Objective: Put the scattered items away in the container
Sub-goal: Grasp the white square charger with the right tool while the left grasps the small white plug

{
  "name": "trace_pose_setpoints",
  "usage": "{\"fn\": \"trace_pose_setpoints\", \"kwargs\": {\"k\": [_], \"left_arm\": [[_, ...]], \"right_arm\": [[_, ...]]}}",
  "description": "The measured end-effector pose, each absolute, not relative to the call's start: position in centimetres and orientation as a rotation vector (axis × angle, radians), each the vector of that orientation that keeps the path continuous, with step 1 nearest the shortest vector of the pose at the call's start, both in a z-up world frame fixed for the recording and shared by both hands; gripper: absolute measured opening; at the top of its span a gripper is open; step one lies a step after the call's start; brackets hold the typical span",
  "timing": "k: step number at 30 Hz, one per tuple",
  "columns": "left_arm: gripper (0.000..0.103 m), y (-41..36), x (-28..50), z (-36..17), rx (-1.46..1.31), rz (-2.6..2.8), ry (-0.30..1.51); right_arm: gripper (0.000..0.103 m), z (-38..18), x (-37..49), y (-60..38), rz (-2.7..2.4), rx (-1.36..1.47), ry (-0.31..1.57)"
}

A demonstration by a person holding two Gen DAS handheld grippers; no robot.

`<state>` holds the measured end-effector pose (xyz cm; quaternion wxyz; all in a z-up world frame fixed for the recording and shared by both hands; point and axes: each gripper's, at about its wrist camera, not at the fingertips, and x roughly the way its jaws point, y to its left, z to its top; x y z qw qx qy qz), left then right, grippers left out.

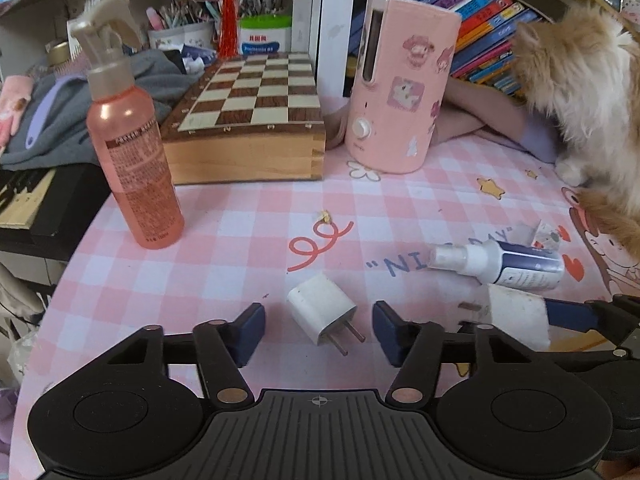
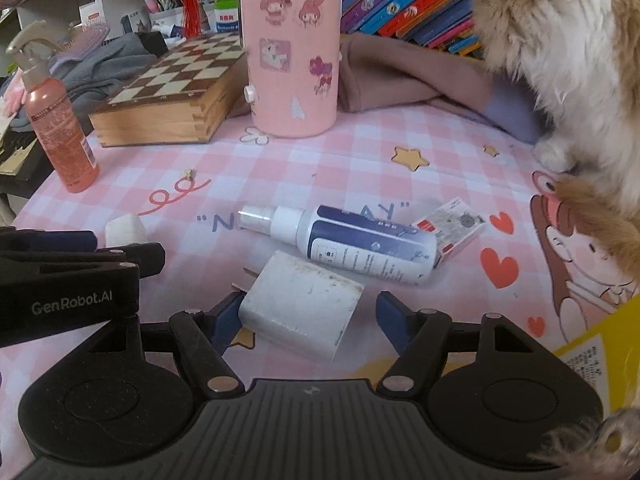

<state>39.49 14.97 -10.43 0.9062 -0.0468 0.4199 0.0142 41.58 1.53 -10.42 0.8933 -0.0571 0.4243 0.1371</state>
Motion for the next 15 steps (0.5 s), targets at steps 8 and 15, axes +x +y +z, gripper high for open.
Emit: {"fn": "trace_pose_setpoints", "kwargs": {"k": [8,15], "left_arm": [[0.037,15.1,40.33,-10.63,-0.105,0.042,0.859],[0.036,14.97,39.42,-10.12,-0.135,0.027,0.867]], "right_arm": [[0.064,-10.42,41.93,1.54,0.308,-0.114,0.862],[0.064,-10.2,41.71,0.96,0.314,-0.1,0.884]]}}
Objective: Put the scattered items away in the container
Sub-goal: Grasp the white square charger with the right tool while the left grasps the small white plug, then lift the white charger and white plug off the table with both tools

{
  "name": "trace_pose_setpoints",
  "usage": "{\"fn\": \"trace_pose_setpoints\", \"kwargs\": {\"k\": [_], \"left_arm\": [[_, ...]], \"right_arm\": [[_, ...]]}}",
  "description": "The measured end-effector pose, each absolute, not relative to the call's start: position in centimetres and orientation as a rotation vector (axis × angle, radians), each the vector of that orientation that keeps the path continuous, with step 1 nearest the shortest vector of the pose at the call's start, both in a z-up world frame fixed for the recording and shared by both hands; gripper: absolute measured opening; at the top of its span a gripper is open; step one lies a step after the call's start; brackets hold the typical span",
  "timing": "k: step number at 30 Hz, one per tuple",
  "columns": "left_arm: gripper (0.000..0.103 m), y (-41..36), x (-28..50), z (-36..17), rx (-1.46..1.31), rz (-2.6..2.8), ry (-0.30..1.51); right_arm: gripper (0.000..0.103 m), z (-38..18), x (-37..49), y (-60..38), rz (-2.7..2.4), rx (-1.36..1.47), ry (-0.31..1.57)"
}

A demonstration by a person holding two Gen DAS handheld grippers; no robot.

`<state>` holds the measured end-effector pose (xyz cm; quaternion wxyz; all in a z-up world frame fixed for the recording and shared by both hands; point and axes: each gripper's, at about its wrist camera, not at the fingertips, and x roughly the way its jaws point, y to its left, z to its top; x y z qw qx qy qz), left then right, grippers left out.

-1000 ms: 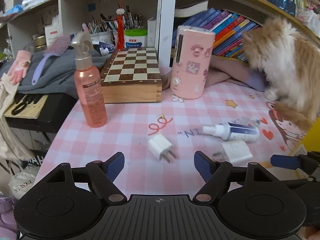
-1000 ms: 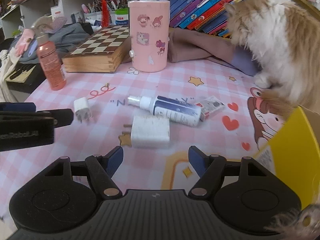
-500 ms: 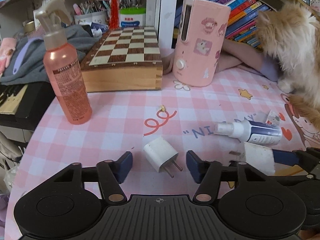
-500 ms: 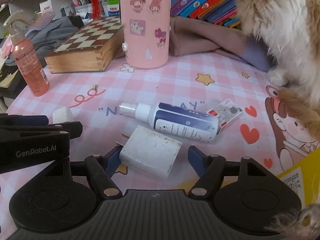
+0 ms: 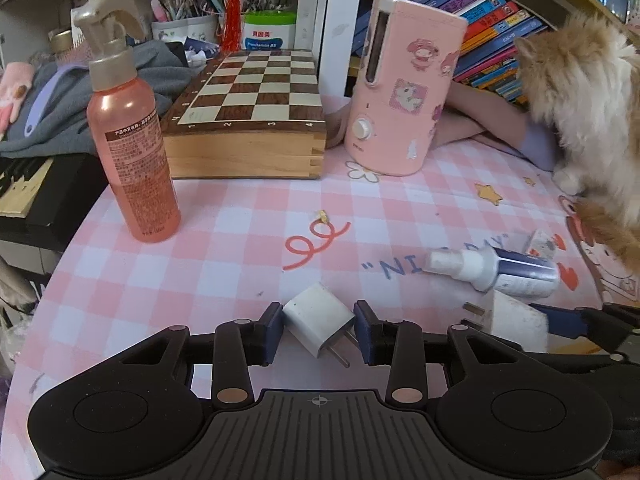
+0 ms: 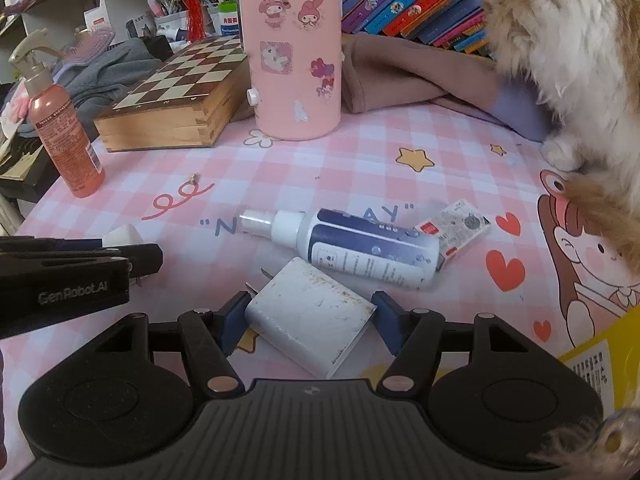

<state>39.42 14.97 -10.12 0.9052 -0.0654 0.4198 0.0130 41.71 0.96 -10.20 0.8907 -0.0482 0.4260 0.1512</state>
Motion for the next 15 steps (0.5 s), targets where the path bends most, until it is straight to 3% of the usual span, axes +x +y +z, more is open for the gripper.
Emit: {"fn": "trace_pose_setpoints", "kwargs": {"k": [15], "left_arm": [[0.036,14.1,34.5,-7.4,-0.152,-0.006,0.823]], "right_arm": [[0.064,-7.9,38.1,-0.4,0.319,-0.106,0.852]]}}
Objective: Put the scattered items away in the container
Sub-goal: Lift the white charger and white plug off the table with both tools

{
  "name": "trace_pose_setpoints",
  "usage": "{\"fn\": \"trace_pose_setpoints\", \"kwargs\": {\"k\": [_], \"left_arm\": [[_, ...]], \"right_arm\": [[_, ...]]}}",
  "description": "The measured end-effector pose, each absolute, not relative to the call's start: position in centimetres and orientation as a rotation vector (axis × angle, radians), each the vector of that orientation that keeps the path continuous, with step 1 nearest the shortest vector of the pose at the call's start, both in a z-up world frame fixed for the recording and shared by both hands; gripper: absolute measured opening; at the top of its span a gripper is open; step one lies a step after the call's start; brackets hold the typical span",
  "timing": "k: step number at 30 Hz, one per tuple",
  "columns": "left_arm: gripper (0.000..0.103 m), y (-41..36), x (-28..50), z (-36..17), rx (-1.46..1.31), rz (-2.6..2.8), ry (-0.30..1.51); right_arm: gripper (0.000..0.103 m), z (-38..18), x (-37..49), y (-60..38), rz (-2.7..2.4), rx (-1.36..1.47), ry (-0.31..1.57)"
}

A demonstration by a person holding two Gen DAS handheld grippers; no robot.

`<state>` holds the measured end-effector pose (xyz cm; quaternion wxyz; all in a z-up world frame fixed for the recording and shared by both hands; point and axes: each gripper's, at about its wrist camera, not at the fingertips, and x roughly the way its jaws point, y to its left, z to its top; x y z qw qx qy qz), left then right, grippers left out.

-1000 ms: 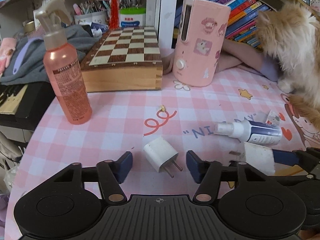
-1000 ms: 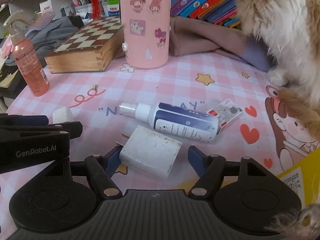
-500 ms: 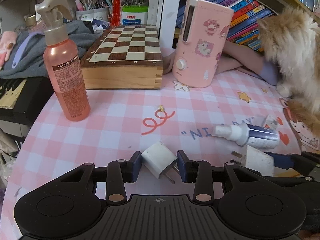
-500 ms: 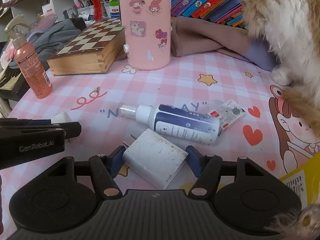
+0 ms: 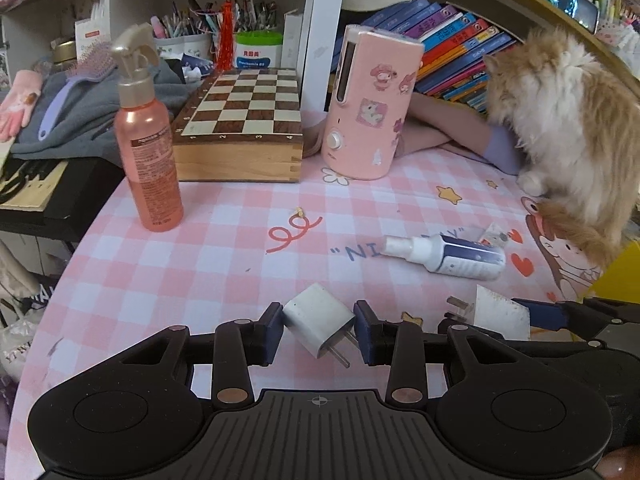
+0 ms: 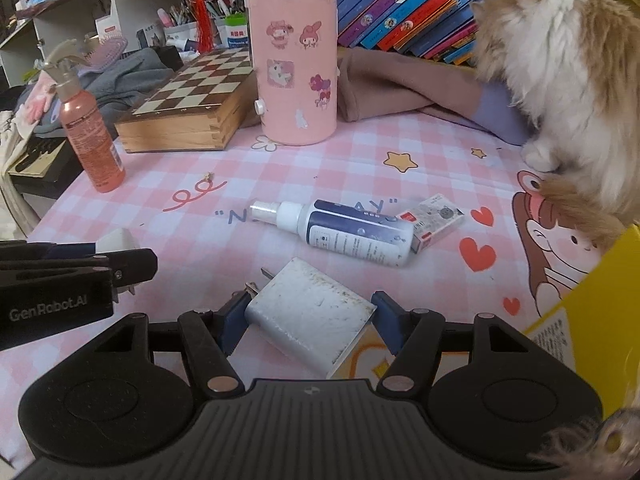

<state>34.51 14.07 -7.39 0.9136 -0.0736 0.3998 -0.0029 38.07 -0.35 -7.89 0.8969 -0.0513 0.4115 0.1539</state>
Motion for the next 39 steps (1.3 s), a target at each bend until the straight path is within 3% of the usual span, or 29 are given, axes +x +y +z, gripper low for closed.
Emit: {"fn": "trace_pose_setpoints", "kwargs": {"k": [39], "left_arm": [[0.036,12.2,12.4,0.9,-0.208,-0.061,0.672]], "right_arm": [[0.064,-0.5,16.4,-4.0,0.442,-0.12,0.716]]}}
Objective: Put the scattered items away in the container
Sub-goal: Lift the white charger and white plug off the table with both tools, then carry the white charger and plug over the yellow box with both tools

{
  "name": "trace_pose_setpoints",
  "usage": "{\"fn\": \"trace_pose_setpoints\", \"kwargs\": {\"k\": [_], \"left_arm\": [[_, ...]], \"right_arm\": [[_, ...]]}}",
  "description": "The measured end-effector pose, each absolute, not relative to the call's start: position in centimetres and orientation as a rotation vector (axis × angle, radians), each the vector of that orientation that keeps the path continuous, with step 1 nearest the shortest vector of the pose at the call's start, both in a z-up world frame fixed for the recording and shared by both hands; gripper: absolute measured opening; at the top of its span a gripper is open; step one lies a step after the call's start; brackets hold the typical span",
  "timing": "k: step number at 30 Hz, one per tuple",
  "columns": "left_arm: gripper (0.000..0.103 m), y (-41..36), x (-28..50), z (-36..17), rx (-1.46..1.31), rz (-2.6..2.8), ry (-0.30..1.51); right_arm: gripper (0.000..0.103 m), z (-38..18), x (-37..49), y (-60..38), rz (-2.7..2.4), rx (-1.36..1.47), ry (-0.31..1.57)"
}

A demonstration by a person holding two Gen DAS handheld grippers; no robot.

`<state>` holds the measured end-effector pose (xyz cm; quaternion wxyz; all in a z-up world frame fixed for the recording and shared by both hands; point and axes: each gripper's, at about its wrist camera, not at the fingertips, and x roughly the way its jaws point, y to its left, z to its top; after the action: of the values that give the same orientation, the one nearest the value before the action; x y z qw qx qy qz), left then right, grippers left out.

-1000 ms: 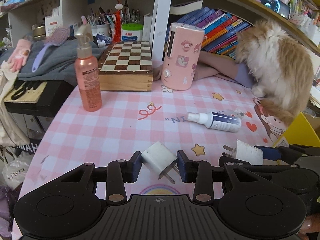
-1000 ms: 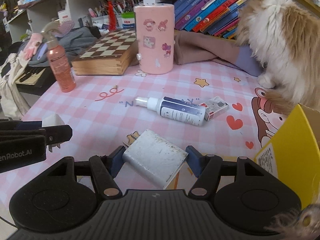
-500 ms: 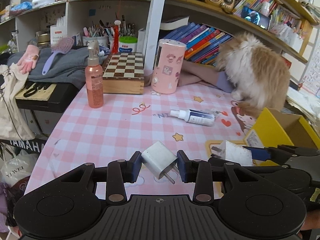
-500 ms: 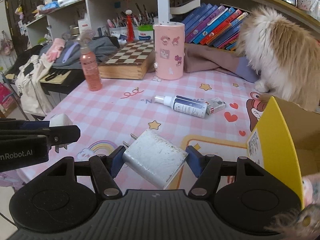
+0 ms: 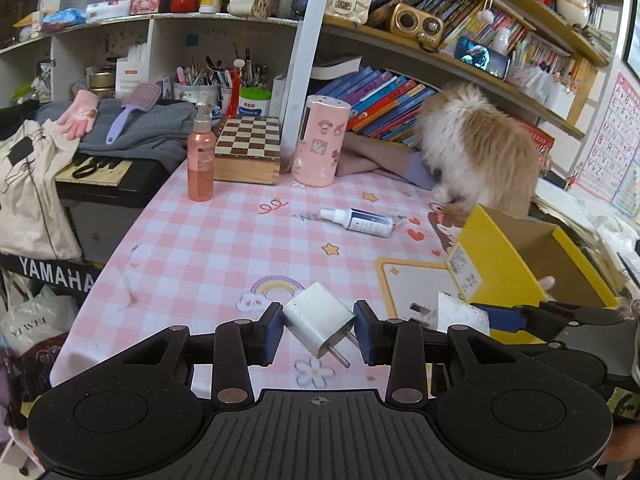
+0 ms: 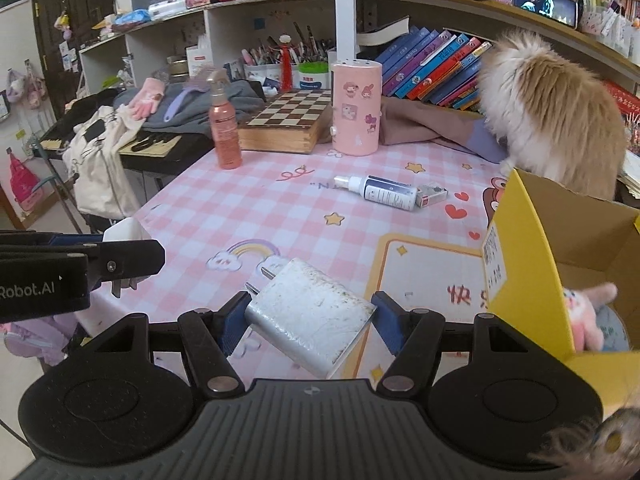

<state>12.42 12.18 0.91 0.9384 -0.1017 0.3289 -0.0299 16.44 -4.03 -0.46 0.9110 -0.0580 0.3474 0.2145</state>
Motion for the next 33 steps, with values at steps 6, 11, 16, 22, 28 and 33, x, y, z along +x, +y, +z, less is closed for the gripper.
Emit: {"fn": "trace_pose_setpoints", "kwargs": {"k": [6,11,16,22,28,33], "left_arm": [[0.036,11.5,8.4,1.4,-0.222,-0.079,0.652],[0.036,11.1,5.7,1.4,-0.233,-0.092,0.651],[0.036,10.7,4.0,1.3,-0.238,-0.112,0.659],[0.036,10.0,2.8,1.3,-0.243,-0.144,0.664],[0.036,9.5,2.2,1.0,-0.25,-0.175,0.676],[0.036,8.6,2.2,0.8,-0.244,-0.212,0.688]], "right_arm": [[0.064,-0.2,12.0,-4.8,0.446,-0.118,0.715],[0.064,-0.3,8.8,-5.5,0.438,-0.115,0.728],[0.064,-0.3,6.7,-6.3,0.408,-0.097,0.739],[0.064,-0.2,4.8,-7.5,0.365,-0.09,0.754],[0.064,-0.2,3.5,-8.8,0.316,-0.086,0.771],[0.064,-0.4,2.9,-10.4,0.268,-0.071,0.783]]}}
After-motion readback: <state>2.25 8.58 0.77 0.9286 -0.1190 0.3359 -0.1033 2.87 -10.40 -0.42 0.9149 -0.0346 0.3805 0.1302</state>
